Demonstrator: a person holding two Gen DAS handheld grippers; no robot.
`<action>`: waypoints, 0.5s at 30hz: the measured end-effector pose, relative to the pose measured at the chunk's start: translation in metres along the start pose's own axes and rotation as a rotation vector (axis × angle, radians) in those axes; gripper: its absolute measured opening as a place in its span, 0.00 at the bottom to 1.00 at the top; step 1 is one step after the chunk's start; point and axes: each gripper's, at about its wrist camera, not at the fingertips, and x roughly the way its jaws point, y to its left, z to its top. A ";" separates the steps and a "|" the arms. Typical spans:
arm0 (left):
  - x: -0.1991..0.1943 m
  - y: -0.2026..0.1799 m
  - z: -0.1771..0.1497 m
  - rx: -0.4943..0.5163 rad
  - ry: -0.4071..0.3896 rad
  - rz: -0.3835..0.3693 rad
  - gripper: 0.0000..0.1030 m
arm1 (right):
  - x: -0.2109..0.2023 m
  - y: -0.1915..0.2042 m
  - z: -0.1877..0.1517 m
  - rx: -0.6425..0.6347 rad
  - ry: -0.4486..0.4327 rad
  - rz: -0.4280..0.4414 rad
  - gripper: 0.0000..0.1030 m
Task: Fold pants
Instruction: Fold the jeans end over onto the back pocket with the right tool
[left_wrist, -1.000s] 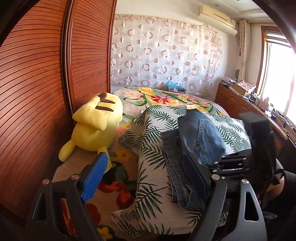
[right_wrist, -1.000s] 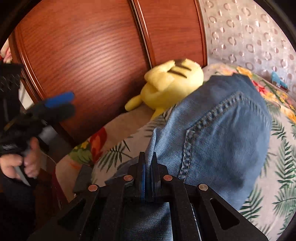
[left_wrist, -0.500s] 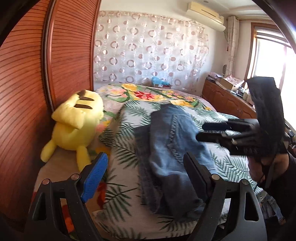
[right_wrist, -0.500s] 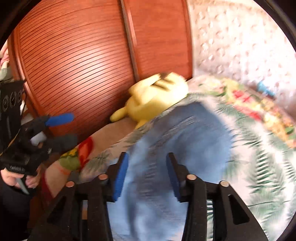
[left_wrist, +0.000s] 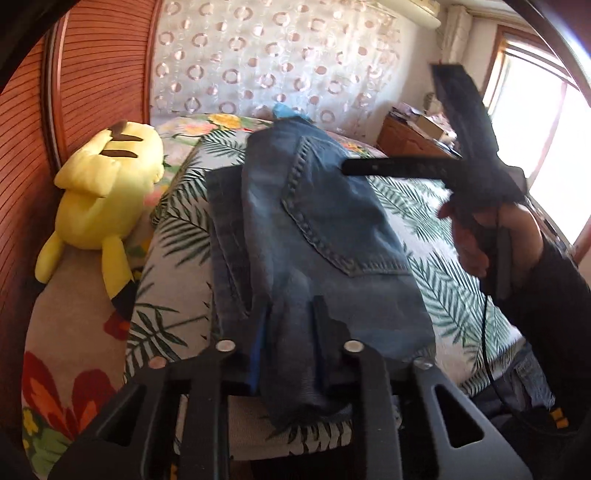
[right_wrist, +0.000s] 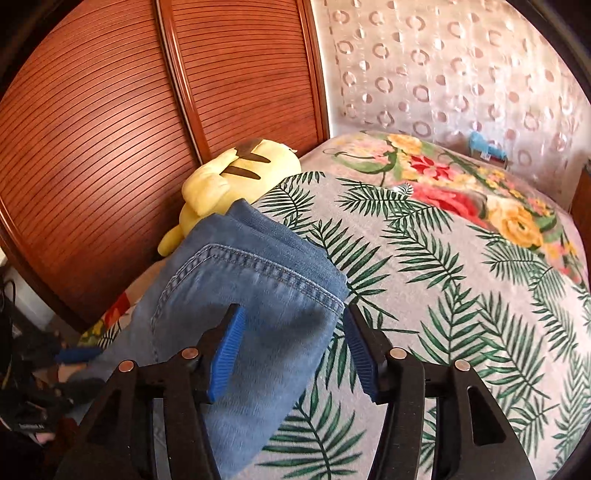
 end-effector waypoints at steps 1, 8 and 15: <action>-0.001 -0.001 -0.002 0.011 -0.006 0.010 0.18 | 0.003 0.001 0.001 0.007 0.001 0.011 0.58; -0.011 0.003 -0.014 -0.010 -0.019 0.019 0.13 | 0.025 -0.010 0.005 0.006 0.012 0.032 0.67; -0.004 0.011 -0.018 -0.047 -0.014 0.013 0.15 | 0.049 -0.022 0.003 0.049 0.070 0.050 0.76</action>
